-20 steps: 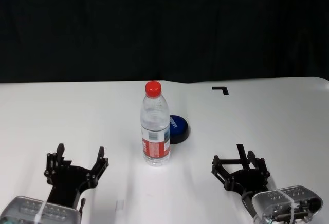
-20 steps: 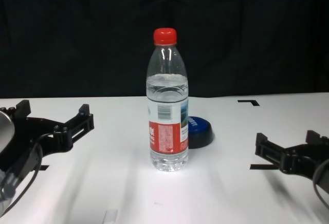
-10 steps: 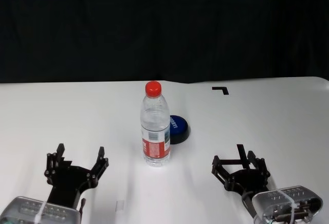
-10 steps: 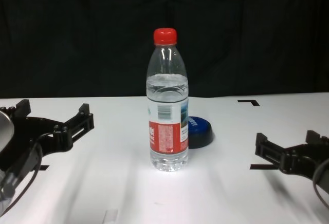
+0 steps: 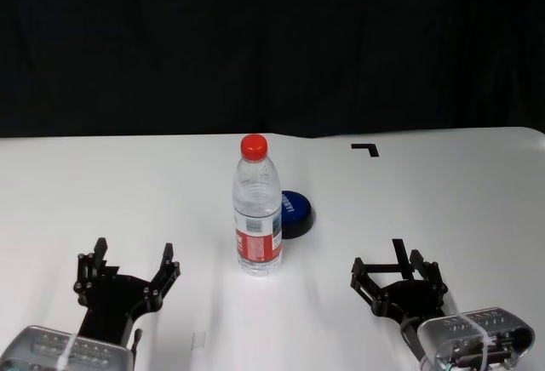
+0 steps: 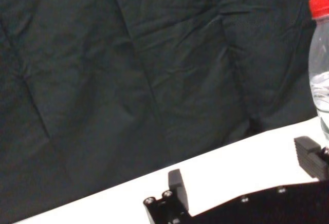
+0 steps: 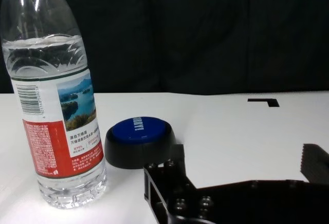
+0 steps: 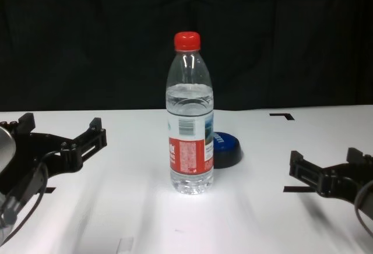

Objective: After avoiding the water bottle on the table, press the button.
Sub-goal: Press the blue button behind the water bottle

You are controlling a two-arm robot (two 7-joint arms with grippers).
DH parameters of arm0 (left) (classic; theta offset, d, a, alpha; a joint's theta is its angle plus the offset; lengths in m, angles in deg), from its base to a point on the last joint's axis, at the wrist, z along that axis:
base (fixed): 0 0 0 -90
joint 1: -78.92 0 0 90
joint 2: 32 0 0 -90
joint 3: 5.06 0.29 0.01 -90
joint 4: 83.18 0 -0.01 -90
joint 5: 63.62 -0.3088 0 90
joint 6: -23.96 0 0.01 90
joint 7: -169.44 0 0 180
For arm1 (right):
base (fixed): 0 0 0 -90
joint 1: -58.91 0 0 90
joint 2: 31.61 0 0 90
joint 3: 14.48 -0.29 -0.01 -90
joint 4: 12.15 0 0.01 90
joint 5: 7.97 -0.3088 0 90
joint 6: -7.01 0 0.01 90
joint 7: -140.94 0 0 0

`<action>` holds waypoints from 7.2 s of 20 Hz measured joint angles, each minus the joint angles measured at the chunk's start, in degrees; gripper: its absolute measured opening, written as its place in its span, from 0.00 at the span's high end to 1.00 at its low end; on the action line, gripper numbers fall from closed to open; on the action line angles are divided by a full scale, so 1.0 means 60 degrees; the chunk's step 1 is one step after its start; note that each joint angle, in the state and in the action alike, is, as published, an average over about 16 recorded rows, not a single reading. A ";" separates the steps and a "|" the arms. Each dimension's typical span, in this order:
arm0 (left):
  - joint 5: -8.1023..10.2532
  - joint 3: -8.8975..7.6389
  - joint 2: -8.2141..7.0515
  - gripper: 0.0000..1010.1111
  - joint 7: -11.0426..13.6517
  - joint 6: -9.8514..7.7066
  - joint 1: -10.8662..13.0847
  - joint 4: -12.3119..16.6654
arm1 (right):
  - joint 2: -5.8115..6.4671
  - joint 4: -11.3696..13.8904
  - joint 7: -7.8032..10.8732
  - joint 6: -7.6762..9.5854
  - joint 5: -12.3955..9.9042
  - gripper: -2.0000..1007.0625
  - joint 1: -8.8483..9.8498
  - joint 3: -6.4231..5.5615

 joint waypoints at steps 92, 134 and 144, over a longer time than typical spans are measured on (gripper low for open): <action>0.0006 0.0000 -0.0001 0.00 0.0003 0.0010 0.0001 -0.0001 | -0.1202 -0.4225 0.1586 -0.0646 0.2095 0.00 -0.4006 -0.0748; 0.0006 0.0000 -0.0001 0.00 0.0003 0.0010 0.0000 -0.0002 | -0.1822 -0.8120 0.1814 -0.1225 0.2290 0.00 -0.6679 -0.0429; 0.0006 0.0000 -0.0001 0.00 0.0002 0.0010 0.0000 -0.0002 | -0.1853 -0.8360 0.1861 -0.0891 0.2307 0.00 -0.6843 -0.0324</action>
